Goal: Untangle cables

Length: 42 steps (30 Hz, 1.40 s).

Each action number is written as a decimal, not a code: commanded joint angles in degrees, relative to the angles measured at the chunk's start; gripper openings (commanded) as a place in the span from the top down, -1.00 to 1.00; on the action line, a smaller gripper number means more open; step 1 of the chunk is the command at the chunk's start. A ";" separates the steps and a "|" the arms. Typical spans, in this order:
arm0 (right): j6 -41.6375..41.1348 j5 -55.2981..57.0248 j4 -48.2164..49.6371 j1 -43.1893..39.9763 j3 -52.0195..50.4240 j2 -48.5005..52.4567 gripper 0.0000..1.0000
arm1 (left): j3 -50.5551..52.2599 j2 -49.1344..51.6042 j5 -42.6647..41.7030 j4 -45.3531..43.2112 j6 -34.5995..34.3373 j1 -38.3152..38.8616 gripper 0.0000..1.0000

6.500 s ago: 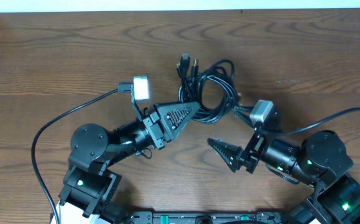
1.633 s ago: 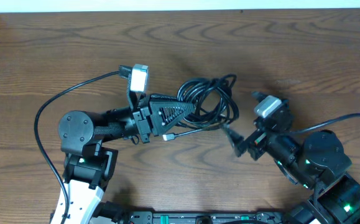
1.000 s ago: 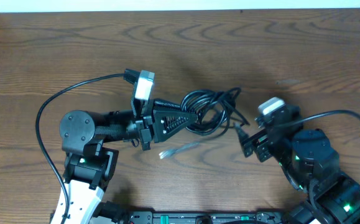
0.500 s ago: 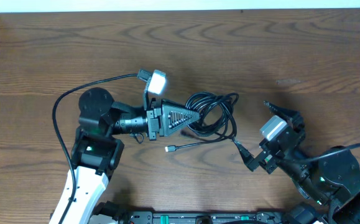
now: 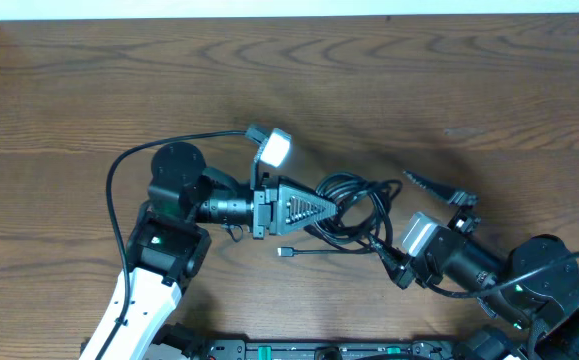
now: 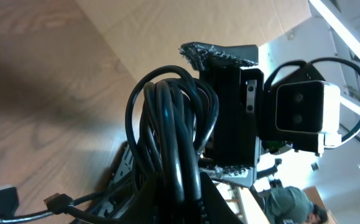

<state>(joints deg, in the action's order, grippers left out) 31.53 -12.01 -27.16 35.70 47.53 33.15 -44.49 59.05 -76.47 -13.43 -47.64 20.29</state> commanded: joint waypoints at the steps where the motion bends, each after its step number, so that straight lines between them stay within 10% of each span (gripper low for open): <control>1: 2.49 -2.73 0.17 -0.04 0.46 -0.13 -0.76 | -1.20 -0.33 -1.53 -0.33 1.57 1.77 0.86; 20: 9.09 -5.07 0.79 -0.04 0.46 -0.13 -0.11 | -1.20 0.50 3.61 3.13 1.75 5.88 0.85; 32: 12.07 -5.07 -0.70 -0.04 0.44 1.77 -0.03 | -1.20 0.63 3.63 2.19 1.75 8.20 0.85; 35: 14.80 -5.05 -1.86 -0.04 0.44 2.84 0.23 | -1.20 0.63 3.63 1.33 1.75 8.20 0.86; 38: 15.37 -5.03 -1.99 -0.04 0.44 3.32 0.92 | -1.20 0.63 3.65 1.36 1.77 8.17 0.86; 42: 15.30 -5.03 -1.99 -0.04 0.44 3.30 0.98 | -1.20 0.66 4.35 1.36 1.70 8.17 0.86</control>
<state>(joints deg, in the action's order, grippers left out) 46.35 -15.05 -29.15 35.38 47.53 35.97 -44.49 59.96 -71.72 -10.94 -46.63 27.92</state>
